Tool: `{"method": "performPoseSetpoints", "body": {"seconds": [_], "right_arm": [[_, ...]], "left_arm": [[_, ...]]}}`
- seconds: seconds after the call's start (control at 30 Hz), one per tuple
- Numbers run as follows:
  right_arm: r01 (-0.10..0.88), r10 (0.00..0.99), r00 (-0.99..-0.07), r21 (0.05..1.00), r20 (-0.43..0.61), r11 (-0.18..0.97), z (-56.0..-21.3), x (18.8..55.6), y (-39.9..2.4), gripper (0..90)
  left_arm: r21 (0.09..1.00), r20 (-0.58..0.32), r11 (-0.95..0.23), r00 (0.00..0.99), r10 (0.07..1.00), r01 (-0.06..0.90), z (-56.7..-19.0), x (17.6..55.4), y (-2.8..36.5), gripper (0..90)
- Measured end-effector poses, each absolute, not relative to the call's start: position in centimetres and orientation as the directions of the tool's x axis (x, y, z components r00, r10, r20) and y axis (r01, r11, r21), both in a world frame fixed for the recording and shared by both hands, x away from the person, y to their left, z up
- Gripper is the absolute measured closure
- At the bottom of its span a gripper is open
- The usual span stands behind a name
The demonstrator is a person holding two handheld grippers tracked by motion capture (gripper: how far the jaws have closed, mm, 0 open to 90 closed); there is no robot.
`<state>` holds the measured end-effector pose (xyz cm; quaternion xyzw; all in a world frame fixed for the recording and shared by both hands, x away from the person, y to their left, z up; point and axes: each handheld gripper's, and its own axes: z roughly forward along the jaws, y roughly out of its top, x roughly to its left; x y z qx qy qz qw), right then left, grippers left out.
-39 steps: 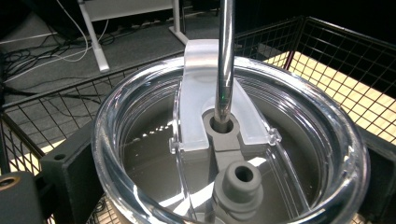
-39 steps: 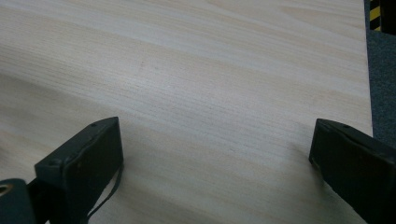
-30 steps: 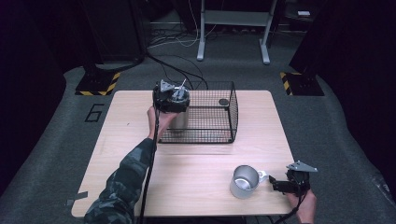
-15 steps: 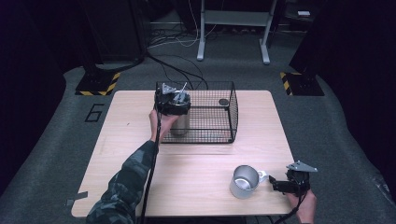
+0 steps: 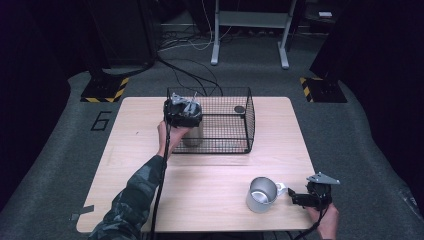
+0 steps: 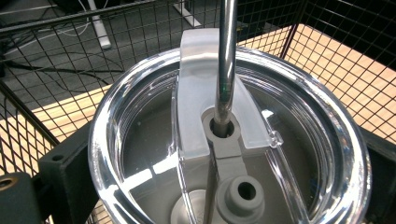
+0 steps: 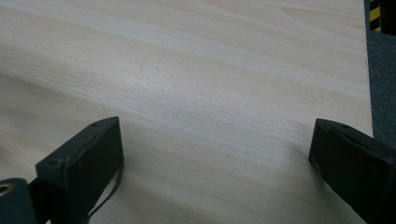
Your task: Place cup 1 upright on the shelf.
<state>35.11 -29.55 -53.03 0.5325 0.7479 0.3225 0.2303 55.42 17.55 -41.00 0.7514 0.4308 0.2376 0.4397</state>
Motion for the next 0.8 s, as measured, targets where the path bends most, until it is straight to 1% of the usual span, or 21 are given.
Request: {"method": "performPoseSetpoints", "body": {"seconds": [0.17, 0.37, 0.47, 0.67, 0.8], "right_arm": [[0.646, 0.944, -0.329, 0.728, -0.003, 0.228, -53.0, 35.1, -29.6, 2.5], [0.648, 0.945, -0.327, 0.728, -0.001, 0.225, -53.0, 35.1, -29.6, 2.6], [0.647, 0.945, -0.327, 0.728, -0.002, 0.225, -53.0, 35.1, -29.6, 2.6], [0.646, 0.944, -0.33, 0.729, -0.003, 0.228, -53.0, 35.1, -29.6, 2.6], [0.648, 0.945, -0.328, 0.728, 0.0, 0.225, -53.0, 35.1, -29.6, 2.8]], "left_arm": [[0.865, -0.029, -0.241, 0.522, 0.852, 0.441, -40.9, 55.5, 17.8, 3.1], [0.866, 0.013, -0.274, 0.529, 0.848, 0.418, -40.7, 55.5, 17.6, 1.9], [0.875, 0.013, -0.268, 0.532, 0.846, 0.404, -40.4, 55.4, 17.7, 0.0], [0.888, 0.005, -0.252, 0.539, 0.842, 0.386, -39.1, 55.3, 18.1, 0.0], [0.907, 0.003, -0.228, 0.536, 0.844, 0.353, -38.2, 55.1, 18.5, 0.0]]}}
